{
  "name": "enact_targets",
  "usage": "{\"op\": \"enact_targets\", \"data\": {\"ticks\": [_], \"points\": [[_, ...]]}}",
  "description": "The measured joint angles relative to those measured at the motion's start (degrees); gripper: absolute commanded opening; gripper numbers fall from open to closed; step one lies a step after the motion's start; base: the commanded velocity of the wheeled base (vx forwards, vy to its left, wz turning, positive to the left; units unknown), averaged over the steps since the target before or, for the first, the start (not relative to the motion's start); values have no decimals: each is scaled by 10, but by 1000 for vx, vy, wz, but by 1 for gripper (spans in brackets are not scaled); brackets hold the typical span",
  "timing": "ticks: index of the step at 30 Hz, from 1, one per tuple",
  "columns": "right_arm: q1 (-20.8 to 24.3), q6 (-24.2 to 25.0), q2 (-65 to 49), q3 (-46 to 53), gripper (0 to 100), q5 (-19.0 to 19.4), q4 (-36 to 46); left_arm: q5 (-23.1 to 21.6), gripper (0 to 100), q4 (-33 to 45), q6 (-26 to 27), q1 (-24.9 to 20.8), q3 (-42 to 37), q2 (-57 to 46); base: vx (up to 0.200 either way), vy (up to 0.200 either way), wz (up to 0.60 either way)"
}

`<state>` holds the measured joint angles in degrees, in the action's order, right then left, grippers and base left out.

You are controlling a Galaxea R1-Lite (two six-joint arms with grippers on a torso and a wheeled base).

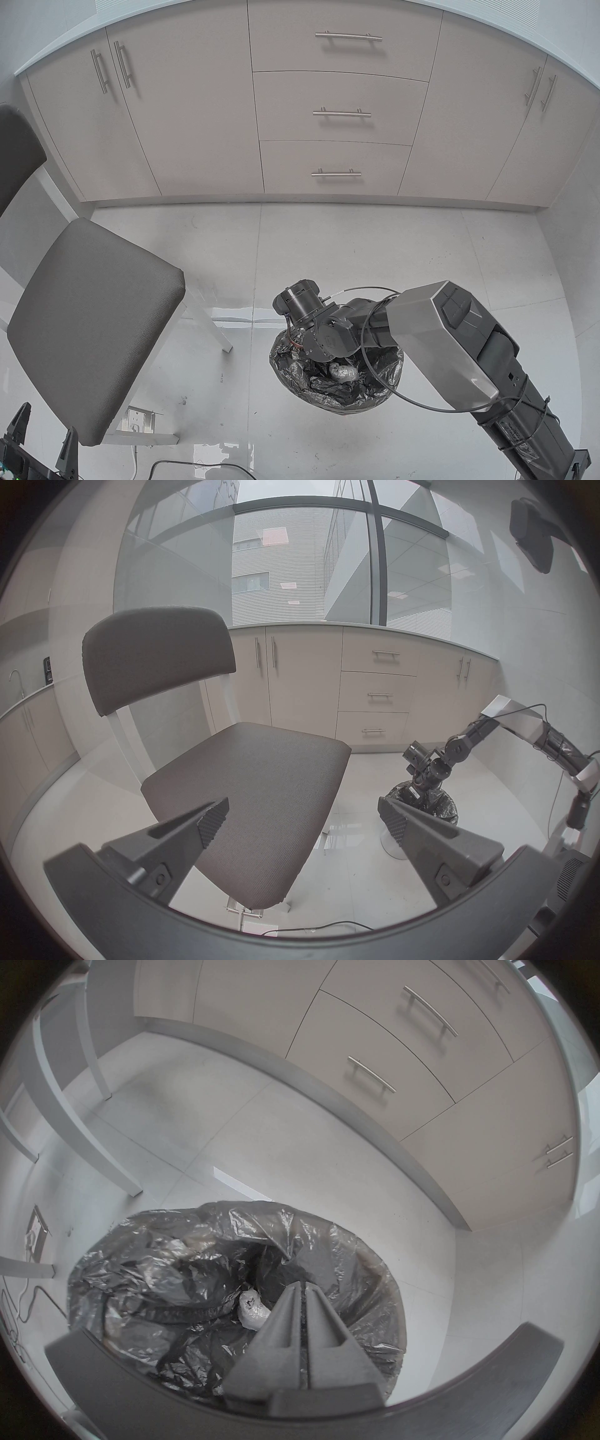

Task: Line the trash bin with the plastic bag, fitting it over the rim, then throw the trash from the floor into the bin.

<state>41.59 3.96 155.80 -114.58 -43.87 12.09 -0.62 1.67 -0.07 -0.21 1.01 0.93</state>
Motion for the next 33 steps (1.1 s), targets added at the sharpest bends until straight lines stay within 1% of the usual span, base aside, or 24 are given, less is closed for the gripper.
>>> {"op": "enact_targets", "data": {"ticks": [6, 18, 22, 28, 33], "points": [[-20, -15, 34, 0, 0, 4, -20, 0, 100, 0, 0, 0, 0, 0, 0, 0, 0], [-58, -49, 110, 0, 0, 8, -85, 0, 100, 0, 0, 0, 0, 0, 0, 0, 0], [-61, -64, 127, 0, 0, 8, -102, 0, 100, 0, 0, 0, 0, 0, 0, 0, 0], [-60, -65, 132, 0, 0, 8, -102, 0, 100, 0, 0, 0, 0, 0, 0, 0, 0], [-52, -65, 112, 0, 0, 7, -93, 0, 100, 0, 0, 0, 0, 0, 0, 0, 0]]}}
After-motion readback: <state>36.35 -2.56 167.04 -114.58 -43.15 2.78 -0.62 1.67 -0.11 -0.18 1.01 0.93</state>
